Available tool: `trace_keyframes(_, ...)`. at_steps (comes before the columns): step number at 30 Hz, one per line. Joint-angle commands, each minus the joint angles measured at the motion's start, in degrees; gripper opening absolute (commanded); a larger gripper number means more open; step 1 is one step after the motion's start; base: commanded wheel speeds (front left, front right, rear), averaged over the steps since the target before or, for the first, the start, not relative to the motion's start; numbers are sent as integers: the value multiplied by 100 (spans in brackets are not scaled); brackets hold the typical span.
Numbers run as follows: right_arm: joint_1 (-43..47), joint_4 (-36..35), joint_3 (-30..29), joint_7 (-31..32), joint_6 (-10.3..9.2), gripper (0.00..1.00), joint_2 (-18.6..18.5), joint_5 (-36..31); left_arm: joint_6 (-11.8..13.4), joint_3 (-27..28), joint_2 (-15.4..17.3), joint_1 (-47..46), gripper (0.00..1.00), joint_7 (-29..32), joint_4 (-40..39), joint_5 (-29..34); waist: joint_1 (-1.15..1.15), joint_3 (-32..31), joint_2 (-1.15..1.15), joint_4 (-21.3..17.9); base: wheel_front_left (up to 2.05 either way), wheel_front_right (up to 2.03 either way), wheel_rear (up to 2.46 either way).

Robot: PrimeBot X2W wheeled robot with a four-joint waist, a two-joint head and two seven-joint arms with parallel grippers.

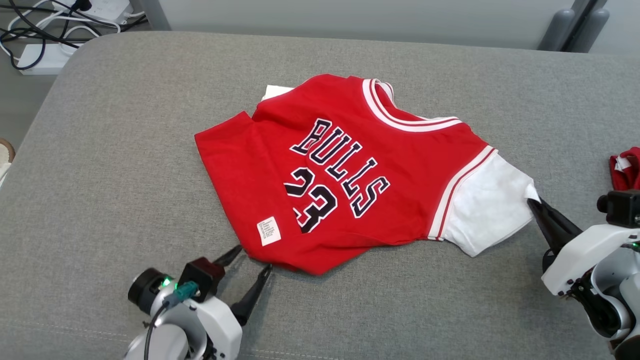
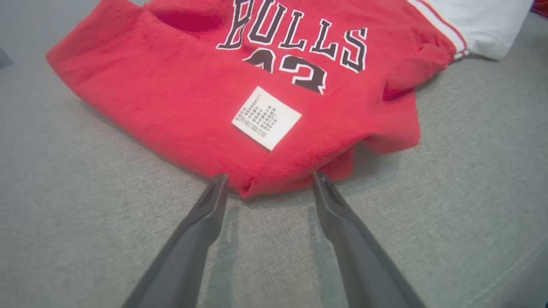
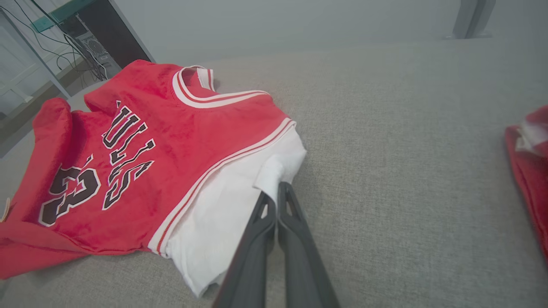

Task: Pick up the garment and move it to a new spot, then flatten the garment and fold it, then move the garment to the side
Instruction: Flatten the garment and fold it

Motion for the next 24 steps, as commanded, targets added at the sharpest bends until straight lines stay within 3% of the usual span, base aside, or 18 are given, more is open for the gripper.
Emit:
trace_keyframes(1, 114, -176, -6, 25, -16, 0, -72, -87, -66, 128, 212, -371, 100, -20, -77, -40, 0, 18, 0, -14, 0, 0, 0)
trace_keyframes(8, 63, -267, -10, 159, -16, 0, 83, -298, -119, -785, 528, -806, 100, 108, -80, -574, 0, 95, 0, -114, 0, 0, 0)
trace_keyframes(9, 56, -277, -7, 176, -16, 0, 102, -317, -119, -943, 569, -847, 96, 136, -91, -698, 0, 108, 0, -129, 0, 0, 0)
trace_keyframes(12, 36, -298, 2, 208, -16, 0, 135, -364, -120, -1271, 684, -979, 81, 121, -90, -1012, 0, 138, 0, -162, 0, 0, 0)
trace_keyframes(13, 32, -304, 2, 215, -16, 0, 141, -372, -120, -1344, 709, -1019, 68, 104, -79, -1100, 0, 145, 0, -168, 0, 0, 0)
trace_keyframes(14, 29, -307, -5, 217, -16, 0, 145, -377, -121, -1397, 723, -1057, 48, 77, -74, -1178, 0, 153, 0, -170, 0, 0, 0)
trace_keyframes(15, 29, -307, -5, 217, -16, 0, 145, -377, -121, -1397, 723, -1057, 48, 77, -74, -1178, 0, 153, 0, -170, 0, 0, 0)
trace_keyframes(16, 25, -307, -12, 216, -16, 0, 144, -389, -121, -1458, 725, -1087, 41, 53, -72, -1246, 0, 157, 0, -169, 0, 0, 0)
trace_keyframes(17, 24, -304, -21, 214, -16, 0, 144, -398, -121, -1533, 731, -1111, 30, 33, -77, -1299, 0, 160, 0, -164, 0, 0, 0)
trace_keyframes(18, 22, -301, -29, 213, -16, 0, 144, -405, -121, -1624, 733, -1122, 0, 17, -97, -1370, 0, 160, 0, -158, 0, 0, 0)
trace_keyframes(24, -18, -255, -58, 213, -16, 0, 164, -454, -121, -2244, 914, -1273, 0, -25, -235, -1718, 0, 140, 0, -75, 0, 0, 0)
